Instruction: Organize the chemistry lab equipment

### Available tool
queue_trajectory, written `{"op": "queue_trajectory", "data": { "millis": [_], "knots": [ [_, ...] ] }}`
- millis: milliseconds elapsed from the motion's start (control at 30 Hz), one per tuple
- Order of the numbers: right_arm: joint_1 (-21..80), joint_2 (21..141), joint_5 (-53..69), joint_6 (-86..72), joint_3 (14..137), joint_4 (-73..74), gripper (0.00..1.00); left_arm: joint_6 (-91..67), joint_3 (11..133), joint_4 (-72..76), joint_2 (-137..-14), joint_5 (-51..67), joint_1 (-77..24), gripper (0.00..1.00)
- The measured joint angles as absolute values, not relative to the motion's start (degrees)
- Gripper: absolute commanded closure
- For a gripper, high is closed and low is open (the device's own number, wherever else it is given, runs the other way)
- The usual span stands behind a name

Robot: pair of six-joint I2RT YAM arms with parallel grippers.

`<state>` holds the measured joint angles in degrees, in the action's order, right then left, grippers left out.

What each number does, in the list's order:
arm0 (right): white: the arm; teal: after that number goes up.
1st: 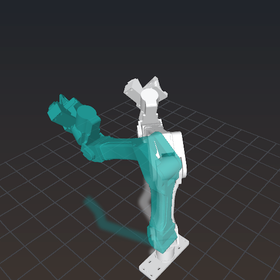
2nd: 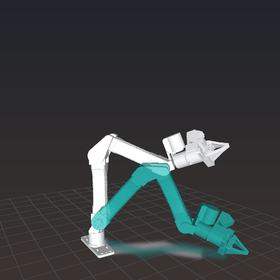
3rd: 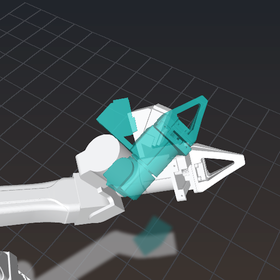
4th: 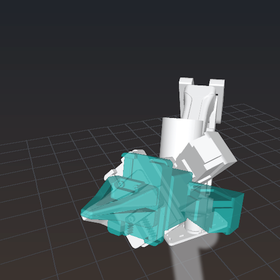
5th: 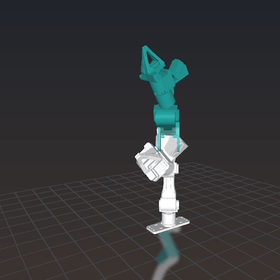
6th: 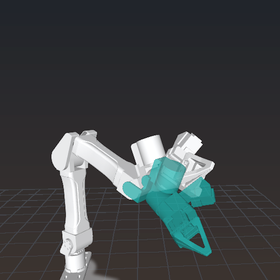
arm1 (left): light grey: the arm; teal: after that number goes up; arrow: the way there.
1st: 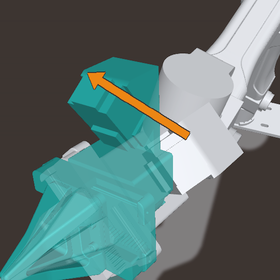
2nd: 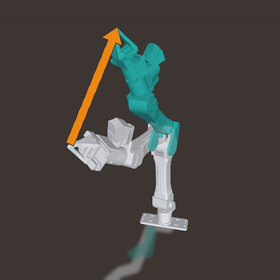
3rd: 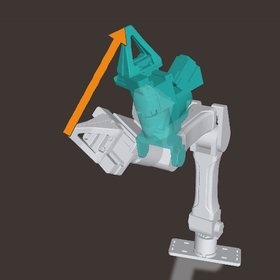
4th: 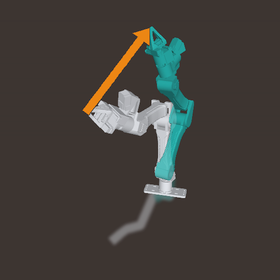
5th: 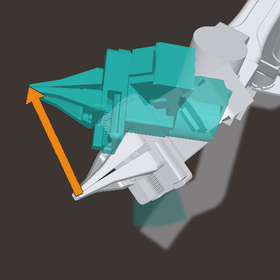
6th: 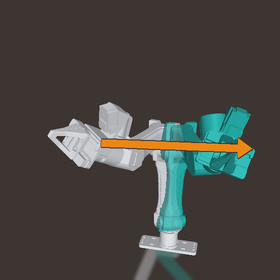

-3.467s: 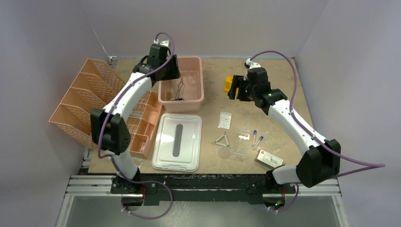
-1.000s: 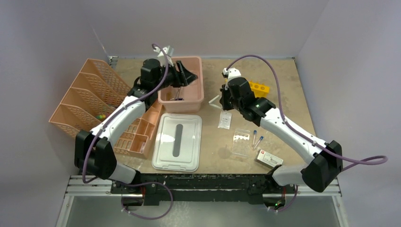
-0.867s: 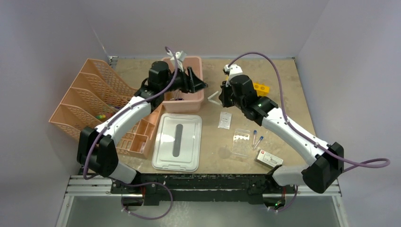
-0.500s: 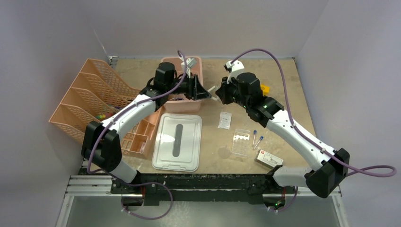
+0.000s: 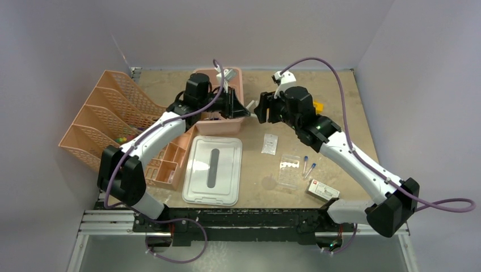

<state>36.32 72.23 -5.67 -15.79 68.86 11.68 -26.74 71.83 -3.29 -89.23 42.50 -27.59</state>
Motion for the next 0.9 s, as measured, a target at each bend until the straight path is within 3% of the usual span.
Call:
{"op": "queue_trajectory", "data": {
  "millis": [233, 567, 900],
  "knots": [
    [36.3, 71.8, -13.0, -18.9, 69.6, 12.3, 0.30, -27.3, 72.2, -6.7, -89.2, 33.6, -23.6, 1.00],
    [36.3, 71.3, -17.0, -21.9, 69.7, 14.0, 0.30, -29.3, 74.7, -16.0, -89.9, 11.2, -18.8, 1.00],
    [36.2, 75.1, -17.3, -23.0, 70.5, 15.2, 0.30, -27.6, 81.9, -26.2, -101.3, 4.5, -18.5, 1.00]
  ]
}}
